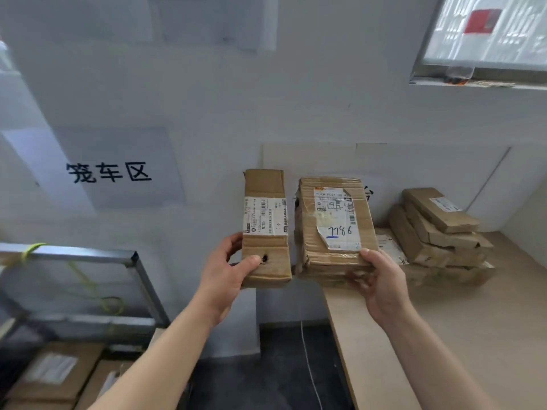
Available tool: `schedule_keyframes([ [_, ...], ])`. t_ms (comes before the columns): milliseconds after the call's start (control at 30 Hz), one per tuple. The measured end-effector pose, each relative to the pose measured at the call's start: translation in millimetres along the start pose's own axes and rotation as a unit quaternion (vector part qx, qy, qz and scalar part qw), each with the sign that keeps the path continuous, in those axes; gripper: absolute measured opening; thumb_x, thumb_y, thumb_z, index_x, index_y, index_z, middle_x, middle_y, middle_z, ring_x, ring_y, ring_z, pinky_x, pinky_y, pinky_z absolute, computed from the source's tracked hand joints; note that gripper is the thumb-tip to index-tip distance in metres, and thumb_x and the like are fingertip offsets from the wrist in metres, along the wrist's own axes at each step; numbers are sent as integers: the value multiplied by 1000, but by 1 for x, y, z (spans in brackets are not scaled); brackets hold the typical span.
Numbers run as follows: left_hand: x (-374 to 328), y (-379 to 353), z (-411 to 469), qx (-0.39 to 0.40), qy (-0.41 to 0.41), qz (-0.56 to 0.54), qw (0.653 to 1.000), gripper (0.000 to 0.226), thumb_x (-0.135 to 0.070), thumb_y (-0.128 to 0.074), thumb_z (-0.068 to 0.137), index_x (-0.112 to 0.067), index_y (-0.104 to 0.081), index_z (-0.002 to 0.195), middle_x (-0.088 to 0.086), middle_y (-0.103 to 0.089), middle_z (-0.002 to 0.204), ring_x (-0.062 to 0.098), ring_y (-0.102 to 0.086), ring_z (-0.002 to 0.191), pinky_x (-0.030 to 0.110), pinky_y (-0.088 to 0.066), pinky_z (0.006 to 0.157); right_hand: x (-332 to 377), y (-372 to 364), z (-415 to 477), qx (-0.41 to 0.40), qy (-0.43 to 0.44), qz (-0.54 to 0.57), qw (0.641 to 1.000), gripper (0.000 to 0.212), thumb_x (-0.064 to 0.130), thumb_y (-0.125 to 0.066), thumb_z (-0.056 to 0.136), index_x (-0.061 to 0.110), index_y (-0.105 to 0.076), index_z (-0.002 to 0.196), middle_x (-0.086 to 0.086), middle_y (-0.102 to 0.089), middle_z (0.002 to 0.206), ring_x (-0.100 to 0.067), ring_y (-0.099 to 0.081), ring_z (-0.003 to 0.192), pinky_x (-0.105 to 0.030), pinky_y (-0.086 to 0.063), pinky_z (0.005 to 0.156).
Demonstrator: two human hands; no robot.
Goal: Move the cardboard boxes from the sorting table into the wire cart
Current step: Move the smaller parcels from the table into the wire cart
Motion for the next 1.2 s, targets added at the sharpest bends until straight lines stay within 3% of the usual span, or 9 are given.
schedule_keyframes([
  [133, 3, 24, -37, -51, -4, -11, 999, 45, -9, -73, 89, -42, -60, 117, -11, -69, 117, 21, -73, 100, 44, -62, 81, -11, -11, -9, 38, -12, -10, 999, 11, 14, -64, 89, 14, -71, 98, -17, -74, 105, -32, -64, 96, -48, -50, 83],
  [267, 1, 57, -75, -106, -11, -13, 994, 44, -9, -74, 88, -40, -62, 117, -13, -70, 114, 21, -74, 95, 41, -62, 75, -24, -38, -27, 75, -24, -19, 997, 25, 19, -72, 82, 16, -71, 107, -12, -75, 107, -33, -67, 103, -56, -52, 92],
  [367, -2, 85, -101, -146, -21, -16, 989, 45, -8, -75, 87, -37, -63, 119, -8, -69, 118, 21, -73, 98, 46, -62, 80, -32, -64, -45, 107, -26, -39, 993, 30, 17, -72, 87, 15, -69, 117, -11, -75, 108, -33, -67, 108, -53, -54, 88],
  [500, -8, 122, -139, -185, -38, -28, 982, 46, -5, -73, 88, -35, -62, 120, -5, -67, 120, 17, -73, 96, 35, -62, 70, -41, -103, -75, 147, -20, -52, 988, 29, 15, -73, 87, 19, -70, 115, -9, -76, 107, -29, -69, 101, -39, -54, 71],
  [600, -10, 154, -171, -207, -46, -43, 976, 46, -4, -72, 88, -32, -61, 123, 1, -65, 124, 25, -71, 102, 47, -62, 80, -52, -139, -104, 181, -20, -71, 981, 27, 17, -73, 88, 23, -69, 114, -5, -76, 105, -28, -69, 104, -46, -56, 83],
  [700, -12, 194, -212, -230, -50, -39, 971, 47, -6, -72, 88, -31, -59, 125, 5, -63, 127, 29, -68, 109, 52, -58, 89, -71, -176, -144, 226, -27, -90, 970, 27, 18, -70, 90, 23, -68, 117, -4, -76, 105, -28, -68, 106, -48, -53, 88],
  [933, -9, 315, -335, -298, -70, -50, 951, 47, -3, -70, 89, -29, -60, 127, 5, -69, 121, 30, -69, 108, 51, -59, 86, -134, -271, -272, 354, -56, -103, 928, 27, 19, -64, 94, 24, -67, 121, -5, -76, 108, -26, -71, 102, -39, -51, 80],
  [1100, -11, 391, -427, -364, -85, -39, 927, 49, -17, -74, 81, -30, -61, 126, -2, -73, 115, 28, -71, 105, 47, -60, 84, -180, -334, -364, 419, -99, -78, 899, 30, 9, -65, 92, 15, -67, 121, -12, -77, 104, -23, -75, 86, -32, -58, 65],
  [1200, -7, 425, -478, -408, -90, -38, 908, 47, -11, -72, 83, -26, -62, 127, -1, -72, 117, 27, -70, 108, 47, -59, 88, -208, -362, -414, 448, -127, -77, 882, 31, 7, -65, 92, 12, -66, 122, -15, -75, 108, -31, -73, 95, -42, -59, 75],
])
Point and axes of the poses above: each hand's wrist, its own z-axis towards the middle knuckle, its own y-axis out of the back of the hand, x = y × z, the point moved 6 cm from there along z, towards the middle knuckle
